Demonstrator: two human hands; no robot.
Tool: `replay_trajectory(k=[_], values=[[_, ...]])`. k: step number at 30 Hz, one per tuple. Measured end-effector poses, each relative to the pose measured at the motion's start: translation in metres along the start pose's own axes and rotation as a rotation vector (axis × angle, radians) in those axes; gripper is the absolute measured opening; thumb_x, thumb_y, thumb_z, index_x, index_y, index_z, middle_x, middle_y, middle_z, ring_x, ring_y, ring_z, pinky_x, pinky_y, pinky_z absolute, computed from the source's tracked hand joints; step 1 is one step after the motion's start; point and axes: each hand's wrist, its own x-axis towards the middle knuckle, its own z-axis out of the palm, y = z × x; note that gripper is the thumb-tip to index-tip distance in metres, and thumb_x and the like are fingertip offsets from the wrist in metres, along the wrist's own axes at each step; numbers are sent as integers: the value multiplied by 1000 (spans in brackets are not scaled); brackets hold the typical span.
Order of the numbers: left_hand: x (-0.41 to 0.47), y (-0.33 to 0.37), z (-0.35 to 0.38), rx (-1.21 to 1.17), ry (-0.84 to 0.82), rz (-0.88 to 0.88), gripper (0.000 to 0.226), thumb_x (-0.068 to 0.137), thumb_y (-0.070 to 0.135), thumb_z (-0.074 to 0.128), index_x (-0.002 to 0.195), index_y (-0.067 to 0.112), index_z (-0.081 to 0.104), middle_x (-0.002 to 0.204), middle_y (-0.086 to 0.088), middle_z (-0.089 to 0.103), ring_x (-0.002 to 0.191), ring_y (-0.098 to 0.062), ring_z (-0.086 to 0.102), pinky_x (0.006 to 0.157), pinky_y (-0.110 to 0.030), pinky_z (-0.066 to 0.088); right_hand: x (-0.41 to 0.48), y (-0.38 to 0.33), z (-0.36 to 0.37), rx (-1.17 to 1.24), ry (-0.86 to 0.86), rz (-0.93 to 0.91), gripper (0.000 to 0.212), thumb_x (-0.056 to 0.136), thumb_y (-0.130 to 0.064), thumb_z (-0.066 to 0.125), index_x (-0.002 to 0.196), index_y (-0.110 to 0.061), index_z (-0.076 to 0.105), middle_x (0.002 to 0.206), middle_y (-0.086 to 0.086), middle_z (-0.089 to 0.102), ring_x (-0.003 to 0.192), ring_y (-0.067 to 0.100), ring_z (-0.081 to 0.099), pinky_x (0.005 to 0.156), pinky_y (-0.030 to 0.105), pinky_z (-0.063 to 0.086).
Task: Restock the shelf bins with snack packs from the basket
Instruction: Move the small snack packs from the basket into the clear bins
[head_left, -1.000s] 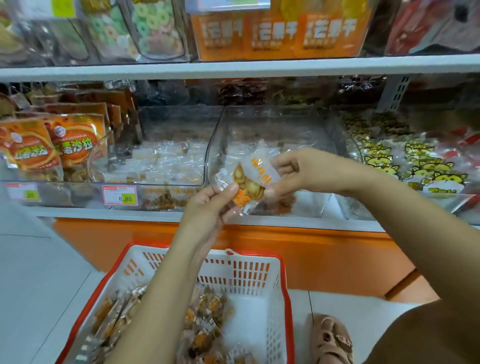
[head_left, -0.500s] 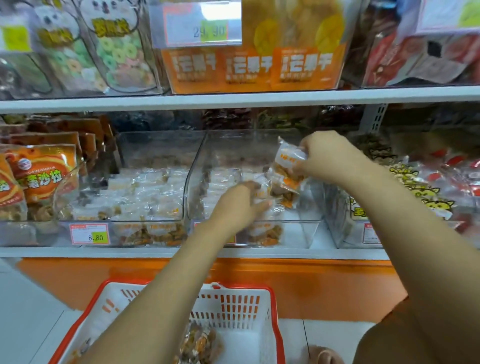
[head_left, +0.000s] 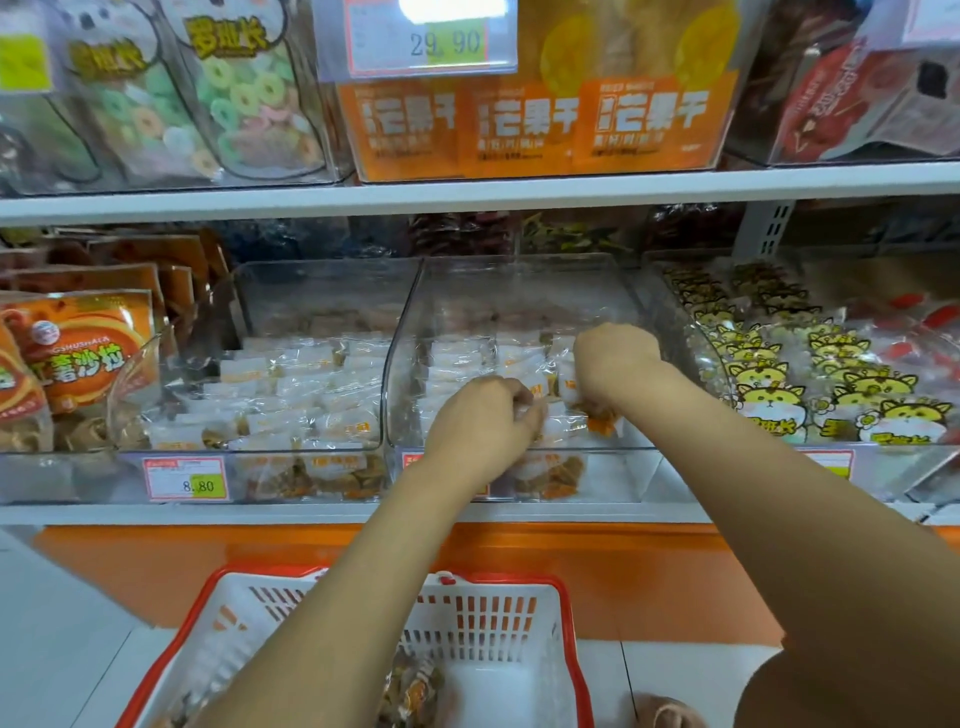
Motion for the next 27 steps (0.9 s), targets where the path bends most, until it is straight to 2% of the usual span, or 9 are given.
replay_trajectory(k=[3, 6, 10, 14, 16, 18, 21, 24, 27], values=[[0, 0, 1, 9, 14, 16, 31, 92, 42, 52, 110, 21, 66, 107, -1, 65, 99, -20, 60, 83, -34, 50, 6, 3, 8, -23, 21, -17, 36, 92, -4, 47, 127, -7, 54, 134, 13, 52, 127, 28, 43, 93, 32, 43], [0, -1, 1, 30, 19, 29, 33, 92, 43, 52, 114, 22, 64, 113, 0, 63, 101, -19, 58, 82, -32, 49, 8, 2, 15, 80, 27, -16, 34, 88, 5, 49, 120, -3, 58, 126, 16, 57, 115, 31, 55, 87, 35, 48], [0, 0, 0, 45, 17, 22, 34, 92, 43, 52, 117, 22, 63, 117, 0, 62, 103, -18, 57, 81, -30, 47, 8, 6, 12, 170, 131, -44, 43, 87, 9, 47, 129, -1, 47, 132, 21, 46, 116, 38, 53, 87, 41, 47], [0, 2, -1, 63, 19, 18, 34, 93, 42, 51, 118, 21, 62, 118, -1, 61, 105, -20, 57, 80, -29, 45, 0, 13, -9, 189, 217, -49, 24, 82, 10, 52, 102, 2, 62, 96, 17, 58, 96, 36, 61, 69, 35, 46], [-1, 3, -1, 67, 21, 19, 35, 93, 42, 51, 119, 20, 62, 119, -2, 61, 106, -20, 57, 82, -30, 46, -7, 13, -11, 159, 48, -65, 10, 83, 5, 53, 80, -1, 60, 72, 9, 52, 72, 27, 57, 58, 29, 44], [-2, 4, -1, 71, 25, 24, 36, 93, 42, 51, 120, 20, 62, 120, -3, 61, 107, -21, 56, 84, -31, 46, -10, 10, -3, 116, -227, -111, 17, 87, -2, 53, 71, -6, 56, 71, 7, 57, 61, 19, 52, 56, 27, 47], [-3, 5, -1, 70, 32, 25, 35, 93, 41, 51, 119, 19, 62, 119, -2, 62, 108, -20, 56, 84, -31, 46, -7, 8, 10, 212, -502, -120, 16, 96, -5, 47, 97, -1, 63, 97, 14, 66, 79, 24, 64, 79, 32, 56], [-4, 6, -2, 63, 36, 12, 33, 93, 38, 50, 119, 20, 63, 119, -3, 62, 109, -21, 56, 83, -30, 44, 3, 6, 16, 277, -536, -102, 22, 95, -1, 46, 111, 3, 60, 118, 21, 61, 106, 33, 63, 95, 41, 51], [-5, 7, -3, 67, 37, 23, 33, 94, 36, 50, 119, 19, 62, 121, -3, 61, 109, -20, 55, 83, -30, 44, 15, 8, 20, 223, -507, -117, 28, 92, -3, 51, 116, 7, 60, 115, 18, 60, 100, 27, 60, 89, 29, 48]])
